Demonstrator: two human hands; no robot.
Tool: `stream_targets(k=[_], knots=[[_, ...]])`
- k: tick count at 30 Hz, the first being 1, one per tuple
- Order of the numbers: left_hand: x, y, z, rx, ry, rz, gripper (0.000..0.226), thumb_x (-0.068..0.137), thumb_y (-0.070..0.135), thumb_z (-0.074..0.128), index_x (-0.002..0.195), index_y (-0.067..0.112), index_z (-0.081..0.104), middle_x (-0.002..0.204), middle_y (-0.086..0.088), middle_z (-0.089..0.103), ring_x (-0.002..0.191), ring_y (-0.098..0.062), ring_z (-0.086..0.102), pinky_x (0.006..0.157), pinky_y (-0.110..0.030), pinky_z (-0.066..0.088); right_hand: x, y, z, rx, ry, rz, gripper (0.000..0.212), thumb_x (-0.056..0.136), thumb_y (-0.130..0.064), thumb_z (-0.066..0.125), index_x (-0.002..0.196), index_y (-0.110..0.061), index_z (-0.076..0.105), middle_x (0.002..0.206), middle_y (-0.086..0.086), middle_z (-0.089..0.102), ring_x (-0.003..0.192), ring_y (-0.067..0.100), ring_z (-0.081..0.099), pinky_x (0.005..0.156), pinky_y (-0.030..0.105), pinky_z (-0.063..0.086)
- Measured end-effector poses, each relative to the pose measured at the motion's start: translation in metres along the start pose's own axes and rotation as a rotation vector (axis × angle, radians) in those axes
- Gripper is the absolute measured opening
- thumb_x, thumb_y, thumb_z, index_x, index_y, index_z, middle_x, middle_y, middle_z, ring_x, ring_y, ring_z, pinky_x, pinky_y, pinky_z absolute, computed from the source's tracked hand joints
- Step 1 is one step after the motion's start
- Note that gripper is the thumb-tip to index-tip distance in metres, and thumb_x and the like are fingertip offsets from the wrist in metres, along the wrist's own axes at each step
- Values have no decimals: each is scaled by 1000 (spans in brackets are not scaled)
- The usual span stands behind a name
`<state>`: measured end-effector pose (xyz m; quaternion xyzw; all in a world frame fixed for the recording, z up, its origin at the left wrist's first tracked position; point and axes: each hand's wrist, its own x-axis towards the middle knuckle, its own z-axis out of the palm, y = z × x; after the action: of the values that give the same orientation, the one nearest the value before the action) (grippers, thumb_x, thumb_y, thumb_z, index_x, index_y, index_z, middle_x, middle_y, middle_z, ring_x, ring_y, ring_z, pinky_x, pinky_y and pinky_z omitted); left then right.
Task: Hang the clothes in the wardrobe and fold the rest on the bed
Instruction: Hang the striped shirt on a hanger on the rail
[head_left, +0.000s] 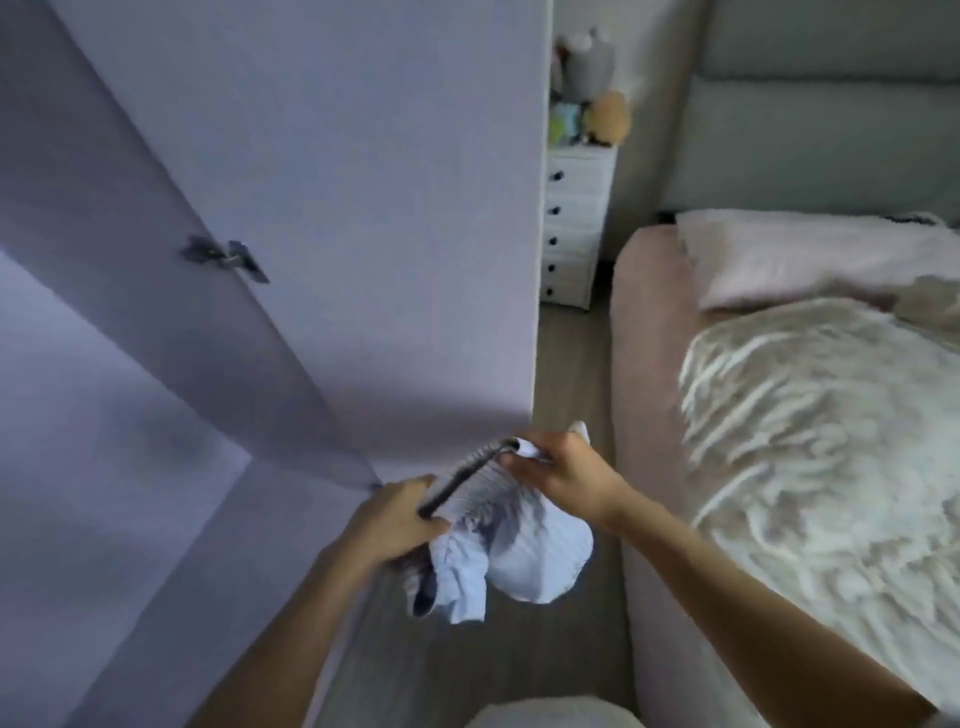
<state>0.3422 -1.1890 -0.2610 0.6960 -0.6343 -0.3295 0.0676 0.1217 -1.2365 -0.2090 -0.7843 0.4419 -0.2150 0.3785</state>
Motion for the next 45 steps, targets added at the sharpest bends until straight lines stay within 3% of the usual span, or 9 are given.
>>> stream_targets(k=[6,12,15,22,26,29,37,42,45], knots=[[-69,-113,-29,-205,389,-458,24,85,22,56,64,22,43,64,2,51,65,-21,55,57,-28,40,77,-69,69,103,-193,-242,23,94,-23,56,88,-2,60,76,17,62,72,32,57,69,41,43],[-105,-159,-75,-400,724,-631,13,97,27,48,88,18,51,71,-1,59,70,-22,58,63,-30,43,156,-117,110,-42,-473,-572,43,97,-17,47,136,-34,40,108,10,64,79,14,60,76,26,47],[-123,-174,-109,-290,827,-707,9,96,28,50,90,23,52,71,-1,61,70,-23,61,61,-28,43,202,-134,128,-265,-560,-670,32,98,-19,44,126,-29,52,120,0,62,103,17,59,85,24,44],[-152,-179,-156,288,828,-900,21,94,41,48,102,25,60,82,4,71,91,-17,66,99,-33,29,250,-168,173,-570,-492,-659,17,98,-27,42,101,-18,55,100,0,62,85,19,58,69,28,40],[-183,-170,-164,384,1363,-886,16,85,23,58,79,9,62,54,-11,63,47,-37,60,46,-33,47,248,-202,206,-254,-268,-726,11,98,-17,39,89,-21,43,87,-5,50,70,15,49,63,29,36],[-202,-182,-174,248,1365,-1018,17,96,24,50,92,9,57,68,-17,66,62,-41,62,53,-34,38,258,-236,230,-263,-479,-775,12,98,-20,40,90,-18,48,91,-1,53,77,19,54,69,31,41],[-218,-227,-204,-156,1244,-971,20,100,36,35,96,17,35,80,-11,56,73,-32,55,65,-36,40,289,-359,286,504,-554,-227,36,94,-11,51,128,0,49,119,20,56,105,29,56,99,38,43],[-235,-240,-209,-357,1270,-953,19,101,38,31,95,20,33,84,-6,54,78,-28,54,72,-36,42,307,-419,316,860,-636,164,39,93,-13,55,128,-18,39,94,1,47,71,9,47,67,24,40],[-242,-241,-215,-506,1287,-907,22,101,38,31,99,16,36,83,-5,57,84,-28,58,78,-36,46,305,-431,321,1009,-591,264,28,97,-1,41,123,-11,46,93,11,49,75,20,58,76,28,52]])
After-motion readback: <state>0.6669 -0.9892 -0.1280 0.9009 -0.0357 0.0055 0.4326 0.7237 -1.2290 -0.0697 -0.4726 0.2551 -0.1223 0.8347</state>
